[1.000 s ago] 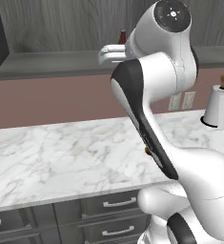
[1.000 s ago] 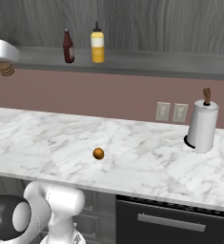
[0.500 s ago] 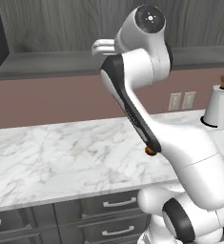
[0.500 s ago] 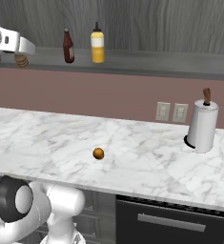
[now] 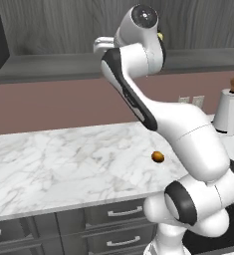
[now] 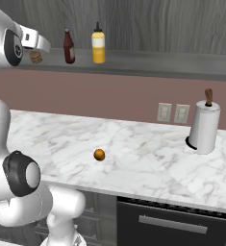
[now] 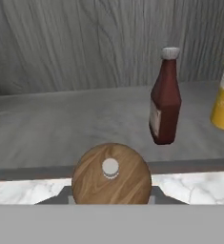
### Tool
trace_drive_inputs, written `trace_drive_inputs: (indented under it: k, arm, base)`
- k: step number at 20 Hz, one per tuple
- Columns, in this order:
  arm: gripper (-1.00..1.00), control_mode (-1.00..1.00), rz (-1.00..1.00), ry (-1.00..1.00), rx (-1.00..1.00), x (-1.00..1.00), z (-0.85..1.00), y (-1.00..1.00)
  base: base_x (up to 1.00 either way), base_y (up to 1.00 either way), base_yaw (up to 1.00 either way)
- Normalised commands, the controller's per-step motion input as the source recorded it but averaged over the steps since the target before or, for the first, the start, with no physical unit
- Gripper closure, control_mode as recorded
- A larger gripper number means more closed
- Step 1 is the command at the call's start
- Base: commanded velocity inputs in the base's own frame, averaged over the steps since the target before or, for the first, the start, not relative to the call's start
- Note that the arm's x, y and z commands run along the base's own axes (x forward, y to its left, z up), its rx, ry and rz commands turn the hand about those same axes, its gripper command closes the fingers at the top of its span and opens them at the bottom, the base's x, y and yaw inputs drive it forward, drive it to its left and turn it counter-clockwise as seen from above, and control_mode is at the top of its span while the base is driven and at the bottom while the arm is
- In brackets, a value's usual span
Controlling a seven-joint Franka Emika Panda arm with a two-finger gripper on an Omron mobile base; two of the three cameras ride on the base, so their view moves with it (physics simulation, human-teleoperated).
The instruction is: There are various items on the counter. Only move the condiments/shakers into the cabinet.
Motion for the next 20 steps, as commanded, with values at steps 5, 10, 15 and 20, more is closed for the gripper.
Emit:
trace_drive_inputs:
  k: [5,10,15,20]
  arm:
    - [1.00,-1.00,0.00,0.13,0.00,0.66,-0.07,0.10]
    - [1.00,-1.00,0.00,0.11,0.00,0.52,-0.27,0.09]
    - [1.00,-1.00,0.00,0.06,0.00,0.33,-0.28,0.05]
    - [1.00,-1.00,0.00,0.01,0.00,0.21,-0.10,0.02]
  base:
    - [0.00,0.00,0.00]
    - [0.00,0.00,0.00]
    - [0.00,0.00,0.00]
    - [0.00,0.00,0.00]
